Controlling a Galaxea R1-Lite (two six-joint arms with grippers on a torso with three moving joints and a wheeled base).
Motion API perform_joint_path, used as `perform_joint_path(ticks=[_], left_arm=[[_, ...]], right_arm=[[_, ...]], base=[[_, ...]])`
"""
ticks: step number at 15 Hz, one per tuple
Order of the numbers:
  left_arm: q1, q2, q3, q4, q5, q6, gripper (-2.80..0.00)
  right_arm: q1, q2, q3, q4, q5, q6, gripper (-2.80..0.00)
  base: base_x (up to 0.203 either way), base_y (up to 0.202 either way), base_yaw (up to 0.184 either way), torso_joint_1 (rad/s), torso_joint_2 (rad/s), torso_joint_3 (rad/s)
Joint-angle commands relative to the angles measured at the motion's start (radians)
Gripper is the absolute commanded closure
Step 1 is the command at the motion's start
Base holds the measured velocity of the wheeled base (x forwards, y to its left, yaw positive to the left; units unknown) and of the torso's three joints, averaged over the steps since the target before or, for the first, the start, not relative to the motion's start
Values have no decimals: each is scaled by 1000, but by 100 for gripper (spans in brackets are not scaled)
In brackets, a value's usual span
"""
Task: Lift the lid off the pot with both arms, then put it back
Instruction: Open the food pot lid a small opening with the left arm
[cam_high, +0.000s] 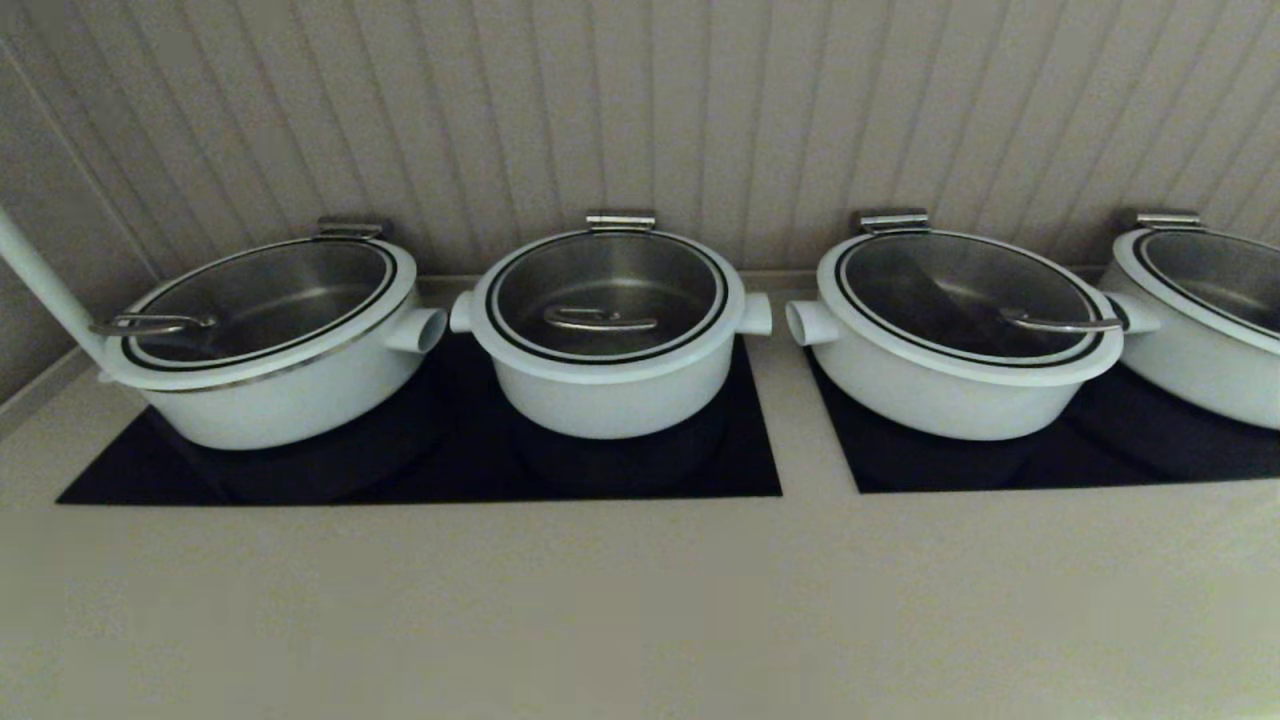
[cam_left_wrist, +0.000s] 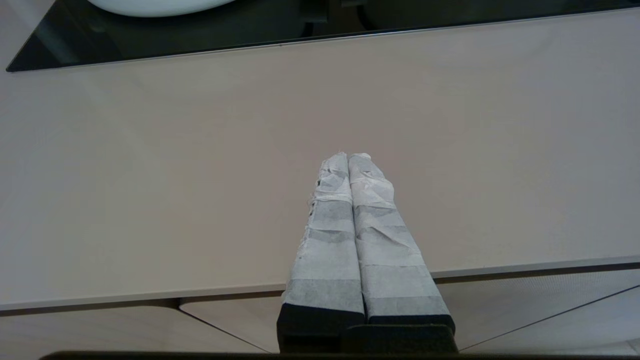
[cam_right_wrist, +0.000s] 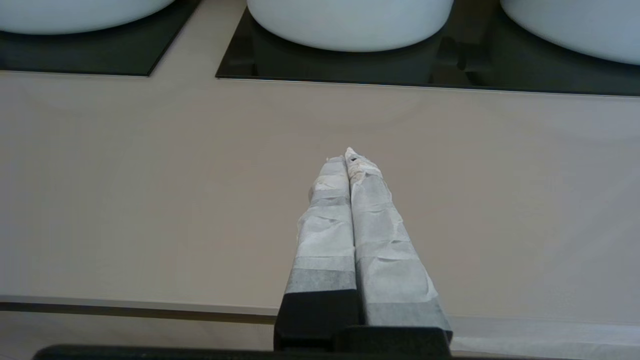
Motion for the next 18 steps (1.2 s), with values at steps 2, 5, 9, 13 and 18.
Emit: perform_joint_path(ticks=[2, 5, 9, 13, 18], left_arm=[[0, 0, 0, 1, -1, -1, 0], [0, 0, 0, 1, 1, 2, 0], [0, 0, 0, 1, 0, -1, 0], [0, 0, -5, -1, 0, 13, 0], [0, 0, -88, -38, -10, 32, 0]], right_arm=[[0, 2, 0, -1, 0, -1, 0], [0, 2, 0, -1, 0, -1, 0], [0, 2, 0, -1, 0, -1, 0], [0, 2, 0, -1, 0, -1, 0], [0, 2, 0, -1, 0, -1, 0]], base=[[0, 0, 0, 0, 0, 0], [0, 0, 0, 0, 0, 0], [0, 0, 0, 0, 0, 0], [0, 0, 0, 0, 0, 0], [0, 0, 0, 0, 0, 0]])
